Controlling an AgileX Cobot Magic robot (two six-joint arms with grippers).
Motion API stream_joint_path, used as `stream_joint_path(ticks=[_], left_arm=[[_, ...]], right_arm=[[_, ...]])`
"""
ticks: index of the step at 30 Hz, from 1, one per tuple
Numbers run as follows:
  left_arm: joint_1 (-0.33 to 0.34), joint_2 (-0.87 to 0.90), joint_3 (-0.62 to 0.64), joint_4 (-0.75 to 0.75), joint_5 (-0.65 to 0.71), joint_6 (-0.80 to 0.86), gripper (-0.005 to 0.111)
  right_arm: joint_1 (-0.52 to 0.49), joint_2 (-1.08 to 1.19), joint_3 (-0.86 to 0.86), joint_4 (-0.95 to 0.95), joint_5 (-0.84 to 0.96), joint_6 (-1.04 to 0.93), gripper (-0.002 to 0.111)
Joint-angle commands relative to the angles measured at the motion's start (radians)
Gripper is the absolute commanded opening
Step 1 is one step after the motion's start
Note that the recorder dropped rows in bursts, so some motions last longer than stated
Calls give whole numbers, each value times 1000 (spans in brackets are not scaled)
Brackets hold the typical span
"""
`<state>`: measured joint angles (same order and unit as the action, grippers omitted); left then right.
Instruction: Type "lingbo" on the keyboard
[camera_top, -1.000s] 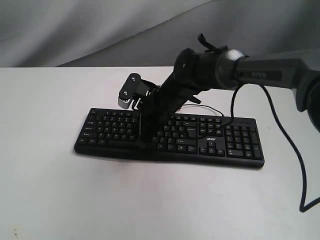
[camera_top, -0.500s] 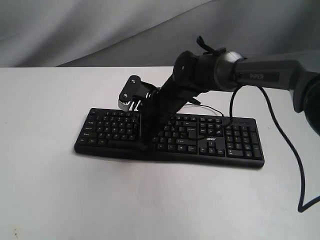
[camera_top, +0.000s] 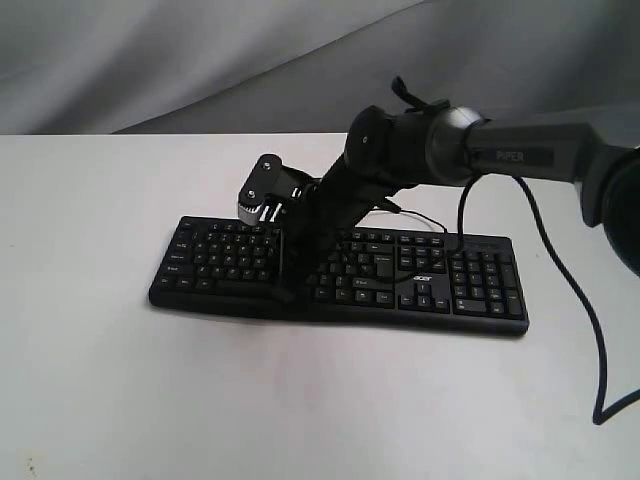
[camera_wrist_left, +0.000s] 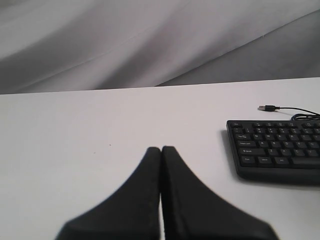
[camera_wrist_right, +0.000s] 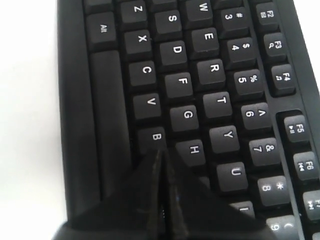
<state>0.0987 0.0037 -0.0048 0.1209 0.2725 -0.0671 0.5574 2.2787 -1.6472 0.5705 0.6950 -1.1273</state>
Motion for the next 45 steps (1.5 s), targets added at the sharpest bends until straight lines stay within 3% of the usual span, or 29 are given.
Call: stream_joint_path(ticks=[1, 28, 34, 45], left_arm=[[1, -4, 5, -4, -7, -2, 1], [1, -4, 5, -4, -7, -2, 1], [1, -4, 5, -4, -7, -2, 1], [1, -4, 5, -4, -7, -2, 1]], right_arm=[[2, -4, -6, -2, -8, -3, 0], [2, -27, -8, 27, -66, -33, 0], [22, 67, -197, 6, 62, 25, 0], [22, 86, -198, -11, 51, 36, 0]])
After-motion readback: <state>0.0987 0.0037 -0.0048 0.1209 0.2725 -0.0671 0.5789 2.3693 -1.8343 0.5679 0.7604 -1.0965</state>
